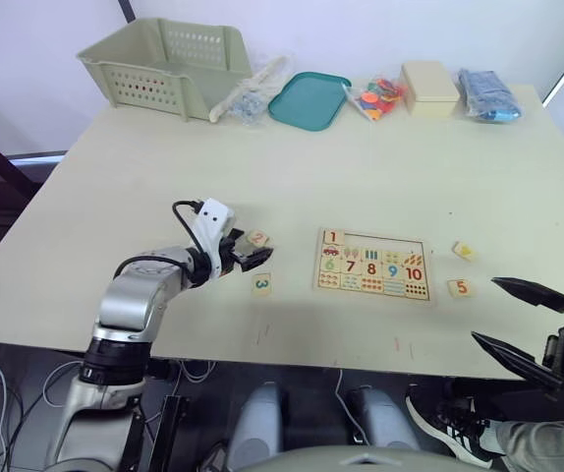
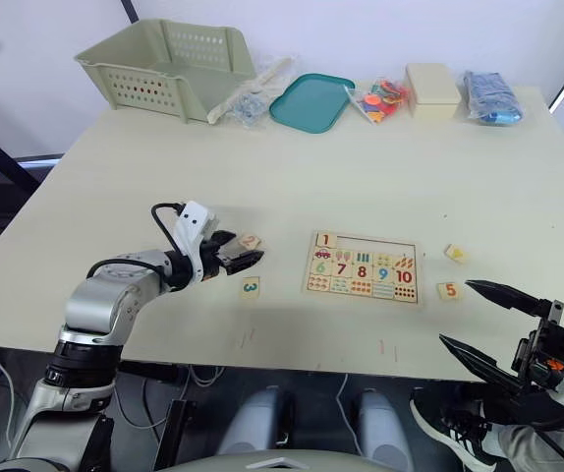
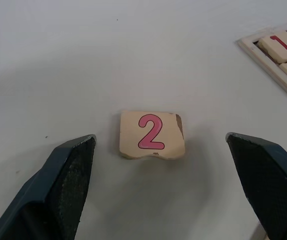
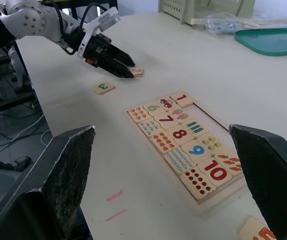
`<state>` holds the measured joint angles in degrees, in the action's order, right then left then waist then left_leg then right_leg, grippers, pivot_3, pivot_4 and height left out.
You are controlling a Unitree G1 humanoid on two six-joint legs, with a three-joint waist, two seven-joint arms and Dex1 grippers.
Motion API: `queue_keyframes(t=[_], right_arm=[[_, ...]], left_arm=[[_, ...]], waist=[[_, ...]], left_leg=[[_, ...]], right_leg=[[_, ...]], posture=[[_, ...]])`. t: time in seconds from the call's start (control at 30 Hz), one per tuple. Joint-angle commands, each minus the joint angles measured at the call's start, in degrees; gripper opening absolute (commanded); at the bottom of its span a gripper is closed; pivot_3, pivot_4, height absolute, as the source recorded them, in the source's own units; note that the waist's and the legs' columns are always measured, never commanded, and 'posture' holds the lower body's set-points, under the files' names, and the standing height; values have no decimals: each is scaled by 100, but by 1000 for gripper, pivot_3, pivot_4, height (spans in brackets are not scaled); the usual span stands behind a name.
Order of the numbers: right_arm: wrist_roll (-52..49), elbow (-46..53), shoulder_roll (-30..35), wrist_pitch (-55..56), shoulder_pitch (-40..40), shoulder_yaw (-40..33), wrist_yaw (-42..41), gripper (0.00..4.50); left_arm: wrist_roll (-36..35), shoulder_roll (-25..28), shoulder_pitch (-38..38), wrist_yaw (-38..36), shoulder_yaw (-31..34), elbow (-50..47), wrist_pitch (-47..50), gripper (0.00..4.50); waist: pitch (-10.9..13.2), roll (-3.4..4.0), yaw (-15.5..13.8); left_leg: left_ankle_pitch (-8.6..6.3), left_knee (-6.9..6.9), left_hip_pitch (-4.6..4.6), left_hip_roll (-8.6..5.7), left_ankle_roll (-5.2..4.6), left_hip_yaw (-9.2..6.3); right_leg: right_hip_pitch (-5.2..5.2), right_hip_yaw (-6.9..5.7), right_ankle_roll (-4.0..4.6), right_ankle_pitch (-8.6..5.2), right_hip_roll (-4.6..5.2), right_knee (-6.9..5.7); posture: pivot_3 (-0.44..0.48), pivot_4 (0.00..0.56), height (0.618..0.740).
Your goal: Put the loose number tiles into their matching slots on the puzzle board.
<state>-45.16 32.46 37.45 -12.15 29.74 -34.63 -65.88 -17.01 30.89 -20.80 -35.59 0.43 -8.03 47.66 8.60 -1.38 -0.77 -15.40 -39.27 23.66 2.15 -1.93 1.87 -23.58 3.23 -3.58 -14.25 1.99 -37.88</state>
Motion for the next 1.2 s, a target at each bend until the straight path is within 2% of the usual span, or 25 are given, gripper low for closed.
queue_keyframes(t=[0.03, 0.33, 0.37, 0.43, 0.47, 0.5, 0.87, 1.2], right_arm=[[-44, 2, -9, 127, 10, -66, -60, 4500], [-90, 52, -51, 187, 106, -91, -170, 4500], [-92, 64, -57, 196, 128, -97, -172, 4500], [-98, 84, -60, 204, 161, -99, -162, 4500], [-103, 100, -62, 206, 179, -101, -154, 4500], [-104, 104, -59, 205, 181, -95, -146, 4500], [-58, 4, 18, 160, -31, 50, -103, 4500], [-202, -163, 309, -112, -442, 249, -183, 4500]], left_arm=[[112, -199, -54, 465, 60, -156, 92, 4432], [225, -392, -103, 816, -126, -47, 169, 4432], [225, -394, -92, 830, -128, -60, 180, 3909], [245, -403, -35, 876, -165, -129, 205, 3240], [281, -384, 6, 903, -197, -197, 205, 2675], [286, -381, 44, 926, -216, -282, 233, 2312], [138, -518, 287, 1204, 32, -954, 645, 2312], [-51, -1097, 1026, 2079, 711, -2614, 1626, 2312]], waist=[[-1, 1, 0], [-3, 5, -1], [-5, 8, 0], [-5, 8, 0], [-5, 9, 0], [-6, 9, 0], [-7, 12, 2], [-7, 12, 5]], left_leg=[[0, 0, -1, 0, 0, 0], [0, 0, -4, -1, 0, -1], [0, 0, -3, -1, 0, -1], [0, 0, -4, -1, 0, 0], [0, 0, -3, -1, 0, 0], [0, 0, -3, -1, 0, 0], [0, 0, -3, -1, 0, -1], [0, 0, -2, -1, 0, -4]], right_leg=[[1, 0, 0, 0, 0, 0], [3, 0, 0, 0, 0, -1], [3, 0, 0, 0, 0, -1], [4, 0, 0, 0, 0, 0], [4, 0, 0, 0, 0, 0], [4, 0, 0, 0, 0, 0], [4, 0, 1, 0, 0, 0], [4, -1, 1, 0, 3, 0]], posture=[[0, 150, 740], [0, 150, 740], [0, 150, 740], [0, 150, 740], [0, 150, 740], [0, 150, 740], [0, 150, 740], [0, 150, 740]])
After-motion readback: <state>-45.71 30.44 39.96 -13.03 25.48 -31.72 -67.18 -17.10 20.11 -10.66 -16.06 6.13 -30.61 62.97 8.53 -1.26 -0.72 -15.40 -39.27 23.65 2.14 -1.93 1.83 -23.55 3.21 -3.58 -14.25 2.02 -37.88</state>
